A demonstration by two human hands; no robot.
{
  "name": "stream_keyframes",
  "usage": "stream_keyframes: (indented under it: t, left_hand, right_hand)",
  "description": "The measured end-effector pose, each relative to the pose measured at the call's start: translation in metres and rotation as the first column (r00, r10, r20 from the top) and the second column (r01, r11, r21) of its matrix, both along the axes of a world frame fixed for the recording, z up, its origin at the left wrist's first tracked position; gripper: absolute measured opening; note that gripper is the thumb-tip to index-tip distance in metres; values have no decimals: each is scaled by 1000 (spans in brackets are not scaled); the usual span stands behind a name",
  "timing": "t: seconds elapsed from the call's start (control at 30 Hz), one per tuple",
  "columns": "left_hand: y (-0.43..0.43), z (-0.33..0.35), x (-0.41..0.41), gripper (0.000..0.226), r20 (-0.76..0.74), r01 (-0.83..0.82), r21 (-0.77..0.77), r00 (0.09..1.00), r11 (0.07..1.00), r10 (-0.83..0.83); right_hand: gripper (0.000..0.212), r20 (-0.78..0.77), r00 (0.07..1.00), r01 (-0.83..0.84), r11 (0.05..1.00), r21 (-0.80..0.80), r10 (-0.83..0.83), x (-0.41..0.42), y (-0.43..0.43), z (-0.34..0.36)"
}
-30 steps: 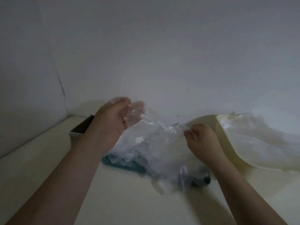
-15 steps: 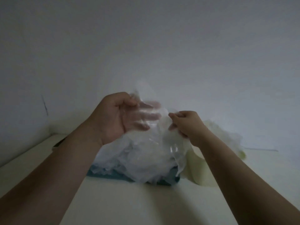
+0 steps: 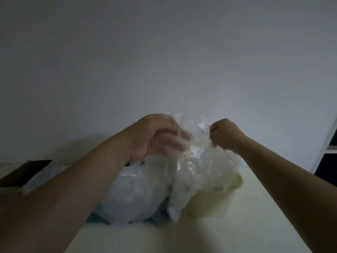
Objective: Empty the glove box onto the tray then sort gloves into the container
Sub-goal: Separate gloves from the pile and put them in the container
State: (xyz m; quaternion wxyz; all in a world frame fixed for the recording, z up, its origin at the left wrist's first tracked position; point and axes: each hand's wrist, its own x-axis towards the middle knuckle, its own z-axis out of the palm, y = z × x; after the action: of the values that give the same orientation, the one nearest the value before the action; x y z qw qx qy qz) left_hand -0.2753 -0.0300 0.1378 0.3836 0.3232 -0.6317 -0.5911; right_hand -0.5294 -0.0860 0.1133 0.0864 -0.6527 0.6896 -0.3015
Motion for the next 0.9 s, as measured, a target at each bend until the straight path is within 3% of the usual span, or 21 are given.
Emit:
stream_keyframes:
  t: [0.07,0.2,0.4,0.5,0.57,0.7,0.8,0.9]
  left_hand:
    - [-11,-2,-6,4,20,-31,-33,999,999,31]
    - [-46,-13,-27,11,17,-170,-36,985,985,171]
    - [-98,-55,-82,15,217,-298,-235,912,925,349]
    - [-116,-78,-102,21,329,-308,-296,856,904,399]
    - [-121,-88,-113,23,409,-293,-330,812,897,415]
    - [-120,-89,-126,10,592,-190,-496,640,847,490]
    - [-119,-86,-113,14,568,-234,-504,635,831,524]
    - [-111,-82,-82,34,443,-361,-513,666,779,600]
  right_hand:
    - [30,-76,995,66,998,17,-65,0,-15,-11]
    - [25,-42,995,89,996,20,-88,5,-36,-41]
    - [64,168,984,88,986,-141,-63,-28,-35,-38]
    - [48,155,985,118,961,-249,-81,-50,-18,-19]
    - [38,96,995,31,968,-249,-7,-48,-1,-12]
    - [38,-62,966,-246,967,61,250,-9,23,-17]
    - [45,-8,954,-281,898,338,301,19,20,-34]
    - [62,-7,951,-269,841,469,309,31,8,-50]
